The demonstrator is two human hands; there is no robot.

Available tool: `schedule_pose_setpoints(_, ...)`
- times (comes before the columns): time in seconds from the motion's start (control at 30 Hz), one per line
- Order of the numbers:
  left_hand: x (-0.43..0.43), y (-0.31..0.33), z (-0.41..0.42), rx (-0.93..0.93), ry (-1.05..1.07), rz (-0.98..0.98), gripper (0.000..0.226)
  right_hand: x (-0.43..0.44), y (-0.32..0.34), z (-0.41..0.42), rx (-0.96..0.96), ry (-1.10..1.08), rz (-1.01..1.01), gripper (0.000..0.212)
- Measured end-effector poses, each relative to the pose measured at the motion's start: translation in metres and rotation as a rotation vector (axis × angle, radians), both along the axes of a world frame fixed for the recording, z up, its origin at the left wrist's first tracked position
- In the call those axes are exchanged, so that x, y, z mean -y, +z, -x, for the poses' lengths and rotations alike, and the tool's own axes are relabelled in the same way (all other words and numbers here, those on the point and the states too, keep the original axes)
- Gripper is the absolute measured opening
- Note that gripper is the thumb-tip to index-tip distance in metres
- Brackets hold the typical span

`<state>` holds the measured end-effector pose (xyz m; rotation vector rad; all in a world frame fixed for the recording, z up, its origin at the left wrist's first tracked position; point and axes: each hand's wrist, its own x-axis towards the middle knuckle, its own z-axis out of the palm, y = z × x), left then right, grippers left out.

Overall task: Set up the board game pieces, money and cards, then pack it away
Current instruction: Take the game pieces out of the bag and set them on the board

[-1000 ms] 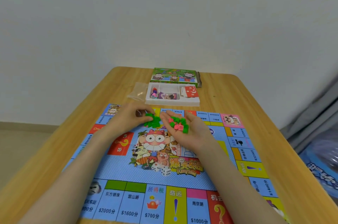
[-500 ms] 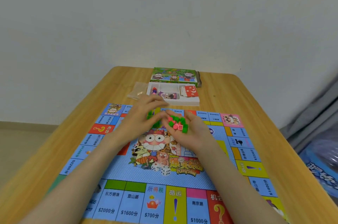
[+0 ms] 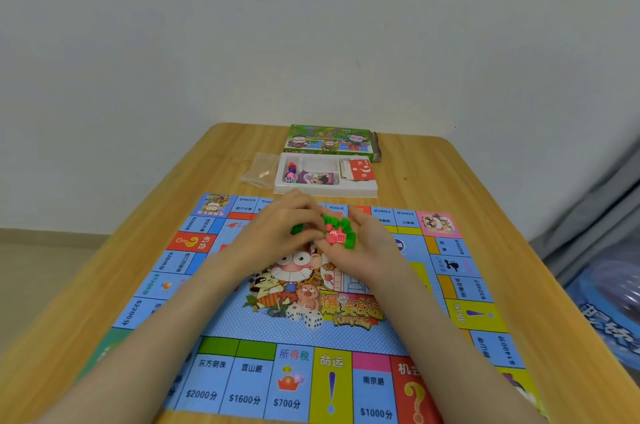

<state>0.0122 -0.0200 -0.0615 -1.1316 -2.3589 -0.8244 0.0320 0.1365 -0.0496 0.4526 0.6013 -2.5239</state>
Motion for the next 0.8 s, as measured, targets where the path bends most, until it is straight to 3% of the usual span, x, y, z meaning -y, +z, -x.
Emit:
schedule_pose_setpoints(0.2,0.015,0.015,0.007,0.062,0.157,-0.188,0.015,-0.006,0.008,-0.003,0.004,-0.071,-0.037,0.051)
schedule_pose_setpoints(0.3,0.027,0.012,0.012,0.18,0.272,-0.103,0.005,-0.011,0.009,-0.003,0.008,-0.084,0.038,0.049)
schedule_pose_setpoints(0.47,0.031,0.001,0.018,0.262,0.308,0.05,0.013,-0.011,0.01,-0.005,-0.007,-0.084,0.033,0.05)
schedule_pose_setpoints(0.7,0.024,0.0,0.014,0.034,0.273,0.095,0.007,-0.009,0.013,-0.007,-0.023,-0.086,-0.002,0.05)
schedule_pose_setpoints(0.8,0.013,0.001,0.006,-0.052,0.224,0.056,0.022,-0.008,0.012,-0.006,-0.047,-0.073,-0.008,0.051)
